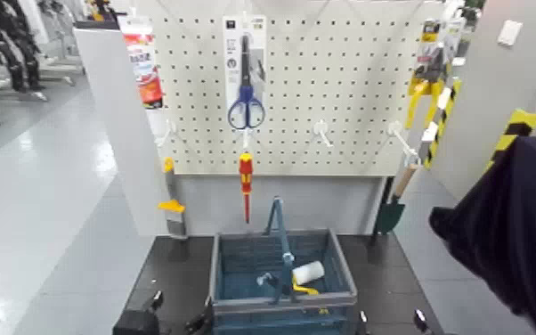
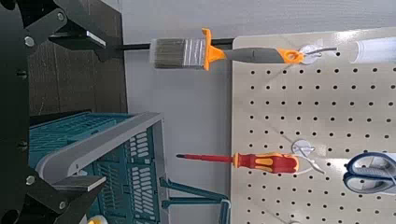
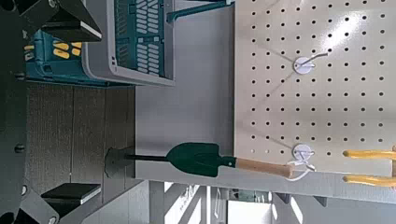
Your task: Put the tool with the wooden handle into the crate.
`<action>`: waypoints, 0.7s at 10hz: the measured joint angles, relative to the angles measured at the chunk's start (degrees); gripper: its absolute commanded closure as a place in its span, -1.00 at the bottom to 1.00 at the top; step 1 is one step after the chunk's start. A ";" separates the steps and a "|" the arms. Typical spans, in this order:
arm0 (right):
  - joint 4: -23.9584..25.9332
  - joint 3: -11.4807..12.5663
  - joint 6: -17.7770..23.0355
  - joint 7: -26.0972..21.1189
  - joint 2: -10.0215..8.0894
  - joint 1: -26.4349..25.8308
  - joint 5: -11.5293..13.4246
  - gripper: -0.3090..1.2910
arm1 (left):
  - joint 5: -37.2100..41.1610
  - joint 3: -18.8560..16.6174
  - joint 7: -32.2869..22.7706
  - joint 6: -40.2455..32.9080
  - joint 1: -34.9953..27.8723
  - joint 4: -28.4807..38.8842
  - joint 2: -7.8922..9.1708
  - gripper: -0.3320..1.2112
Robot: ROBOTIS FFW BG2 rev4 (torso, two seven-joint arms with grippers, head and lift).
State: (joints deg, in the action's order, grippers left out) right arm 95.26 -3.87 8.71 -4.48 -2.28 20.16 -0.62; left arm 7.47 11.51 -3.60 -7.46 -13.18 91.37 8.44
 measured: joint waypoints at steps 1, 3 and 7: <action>-0.04 0.00 0.00 0.00 0.05 0.05 0.00 -0.42 | 0.00 0.00 0.00 0.05 0.00 -0.04 0.00 -0.22; -0.07 0.00 0.05 0.00 0.08 0.05 0.00 -0.42 | 0.00 0.00 0.00 0.07 0.08 -0.05 0.00 -0.22; 0.82 3.88 -2.69 8.45 0.33 -1.17 -0.34 -0.42 | 0.11 0.07 0.09 0.08 0.09 -0.05 0.00 -0.22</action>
State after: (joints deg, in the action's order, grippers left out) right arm 96.08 0.02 6.01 3.97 -1.95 18.99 -0.95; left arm 7.57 11.59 -3.51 -7.38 -13.09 91.32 8.44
